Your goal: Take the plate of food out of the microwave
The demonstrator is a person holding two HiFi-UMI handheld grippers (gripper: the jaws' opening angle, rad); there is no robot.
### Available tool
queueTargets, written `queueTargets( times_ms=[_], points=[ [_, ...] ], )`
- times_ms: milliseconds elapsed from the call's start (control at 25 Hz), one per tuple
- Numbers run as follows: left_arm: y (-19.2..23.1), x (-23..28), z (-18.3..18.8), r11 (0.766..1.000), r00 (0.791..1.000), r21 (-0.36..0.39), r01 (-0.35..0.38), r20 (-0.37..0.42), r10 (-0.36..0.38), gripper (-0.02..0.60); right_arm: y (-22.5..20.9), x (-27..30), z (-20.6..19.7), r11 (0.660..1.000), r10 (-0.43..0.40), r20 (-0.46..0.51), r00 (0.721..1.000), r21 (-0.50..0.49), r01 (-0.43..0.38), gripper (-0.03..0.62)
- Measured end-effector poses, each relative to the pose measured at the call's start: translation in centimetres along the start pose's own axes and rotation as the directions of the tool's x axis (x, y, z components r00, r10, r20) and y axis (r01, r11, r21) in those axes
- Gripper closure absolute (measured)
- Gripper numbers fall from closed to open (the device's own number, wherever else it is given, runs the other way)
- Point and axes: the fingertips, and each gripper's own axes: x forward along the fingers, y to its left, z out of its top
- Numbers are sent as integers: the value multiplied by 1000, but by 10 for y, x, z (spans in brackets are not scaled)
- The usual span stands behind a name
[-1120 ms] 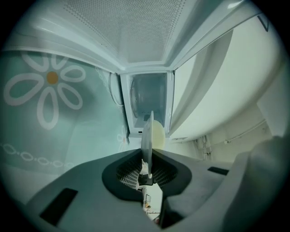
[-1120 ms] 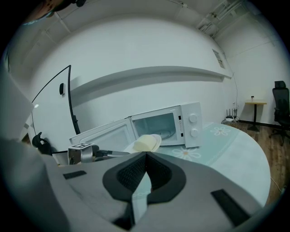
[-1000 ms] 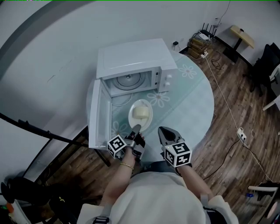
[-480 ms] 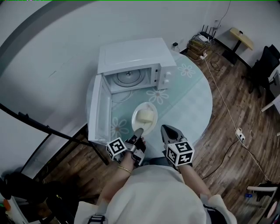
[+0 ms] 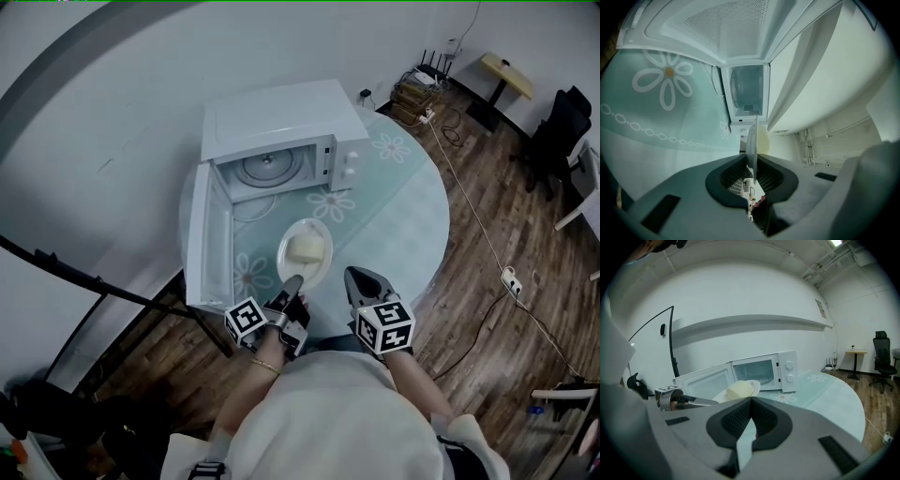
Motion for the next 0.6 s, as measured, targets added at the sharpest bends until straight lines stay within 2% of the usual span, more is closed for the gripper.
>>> queueTargets(
  times_ms=[480,600],
  points=[
    [7,2,-6,1000,999,-8,-24,-29,24,528,5,0,-6,1000,7,-18,1000,-19,-7,588],
    [7,2,-6,1000,1000,-17,-8,-30,8,528,5,-1,-7,1000,4,-21,1000,-19,-5,588]
  ],
)
